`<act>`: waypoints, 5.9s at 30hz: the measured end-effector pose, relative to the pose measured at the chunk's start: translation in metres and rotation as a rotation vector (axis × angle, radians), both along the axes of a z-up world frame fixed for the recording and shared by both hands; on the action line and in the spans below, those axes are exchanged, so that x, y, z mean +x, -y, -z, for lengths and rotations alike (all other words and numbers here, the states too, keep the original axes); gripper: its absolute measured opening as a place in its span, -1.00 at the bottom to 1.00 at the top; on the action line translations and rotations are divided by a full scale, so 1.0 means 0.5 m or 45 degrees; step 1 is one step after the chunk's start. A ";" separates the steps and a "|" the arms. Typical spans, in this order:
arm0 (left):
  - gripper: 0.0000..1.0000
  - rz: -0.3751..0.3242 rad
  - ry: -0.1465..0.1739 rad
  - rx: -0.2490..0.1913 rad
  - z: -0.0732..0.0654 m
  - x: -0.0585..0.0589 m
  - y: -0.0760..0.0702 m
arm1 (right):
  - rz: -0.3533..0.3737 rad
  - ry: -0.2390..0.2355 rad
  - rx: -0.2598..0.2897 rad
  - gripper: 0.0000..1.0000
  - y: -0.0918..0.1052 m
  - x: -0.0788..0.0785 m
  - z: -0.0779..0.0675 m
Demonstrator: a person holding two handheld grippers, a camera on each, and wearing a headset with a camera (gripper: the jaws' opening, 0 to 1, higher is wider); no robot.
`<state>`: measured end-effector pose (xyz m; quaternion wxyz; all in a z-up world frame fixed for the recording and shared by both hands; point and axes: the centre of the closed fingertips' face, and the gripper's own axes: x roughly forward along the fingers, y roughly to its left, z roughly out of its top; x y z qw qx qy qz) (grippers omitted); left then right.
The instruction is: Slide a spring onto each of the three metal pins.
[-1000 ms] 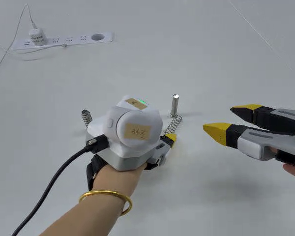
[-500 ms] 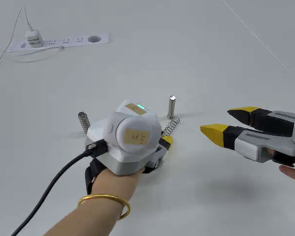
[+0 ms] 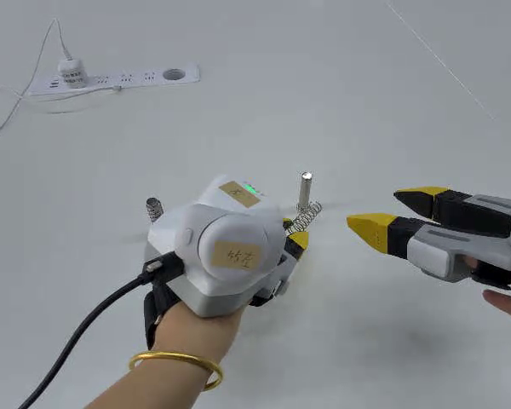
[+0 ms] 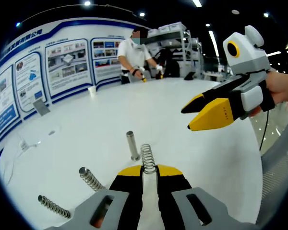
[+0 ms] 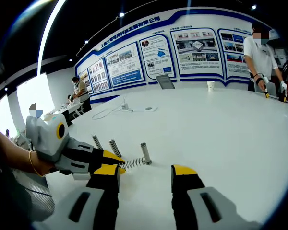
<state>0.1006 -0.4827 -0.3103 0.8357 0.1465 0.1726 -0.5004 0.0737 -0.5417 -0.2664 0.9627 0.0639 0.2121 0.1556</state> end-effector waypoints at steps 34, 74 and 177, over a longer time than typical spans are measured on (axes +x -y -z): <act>-0.80 0.027 0.074 -0.371 -0.154 -0.057 -0.018 | 0.020 -0.044 0.641 -0.51 -0.072 0.033 -0.075; -0.76 0.018 0.076 -0.347 -0.148 -0.059 -0.025 | -0.043 -0.063 0.794 -0.78 -0.112 0.036 -0.100; 0.81 -0.343 -0.022 -0.114 -0.039 0.028 -0.234 | -0.071 0.226 -0.196 -0.77 -0.059 0.172 -0.021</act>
